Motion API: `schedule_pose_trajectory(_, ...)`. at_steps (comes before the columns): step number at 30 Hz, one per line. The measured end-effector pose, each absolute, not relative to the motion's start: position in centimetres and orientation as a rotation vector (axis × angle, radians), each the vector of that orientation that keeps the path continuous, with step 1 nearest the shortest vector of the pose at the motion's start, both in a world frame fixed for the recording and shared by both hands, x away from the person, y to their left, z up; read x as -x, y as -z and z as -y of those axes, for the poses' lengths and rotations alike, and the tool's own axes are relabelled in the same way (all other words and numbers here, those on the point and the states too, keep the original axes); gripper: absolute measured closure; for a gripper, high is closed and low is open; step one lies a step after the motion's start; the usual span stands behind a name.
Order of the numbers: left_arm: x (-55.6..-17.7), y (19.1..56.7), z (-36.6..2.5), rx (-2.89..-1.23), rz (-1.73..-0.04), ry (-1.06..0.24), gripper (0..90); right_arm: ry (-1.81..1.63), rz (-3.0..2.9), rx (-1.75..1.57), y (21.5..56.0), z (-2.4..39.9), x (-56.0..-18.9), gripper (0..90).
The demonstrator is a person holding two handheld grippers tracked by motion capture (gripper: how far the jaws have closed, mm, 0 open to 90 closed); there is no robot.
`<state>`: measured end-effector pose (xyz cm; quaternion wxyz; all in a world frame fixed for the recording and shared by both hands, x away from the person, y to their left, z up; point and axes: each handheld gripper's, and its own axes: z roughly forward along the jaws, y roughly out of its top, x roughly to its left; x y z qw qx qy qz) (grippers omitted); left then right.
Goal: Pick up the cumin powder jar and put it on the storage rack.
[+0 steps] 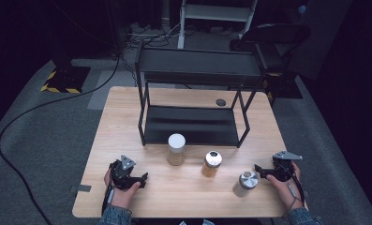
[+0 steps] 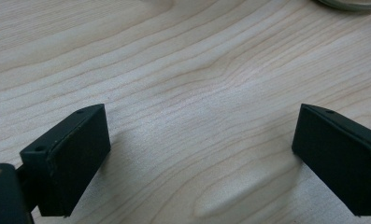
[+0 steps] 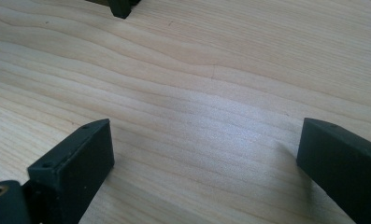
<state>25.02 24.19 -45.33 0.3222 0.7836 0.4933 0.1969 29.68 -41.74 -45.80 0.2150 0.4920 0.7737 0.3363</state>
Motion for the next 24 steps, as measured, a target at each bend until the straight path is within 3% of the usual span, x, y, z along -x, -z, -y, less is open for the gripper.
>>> schedule_pose_trajectory(14, -25.1, 45.3, -23.9, -2.049, -1.314, -0.522, 4.3, -0.930, -2.143, -1.367, 45.8, 41.7, -29.6, 3.9)
schedule_pose_trajectory(18, -24.9, 45.3, -24.3, -2.015, -1.317, -0.501, 8.2, -0.931, -2.144, -1.365, 45.8, 41.7, -29.6, 3.9)
schedule_pose_trajectory(24, -23.9, 43.8, -23.7, -1.982, -1.279, -0.561, 8.4, -0.932, -2.144, -1.365, 45.8, 41.7, -29.6, 3.9)
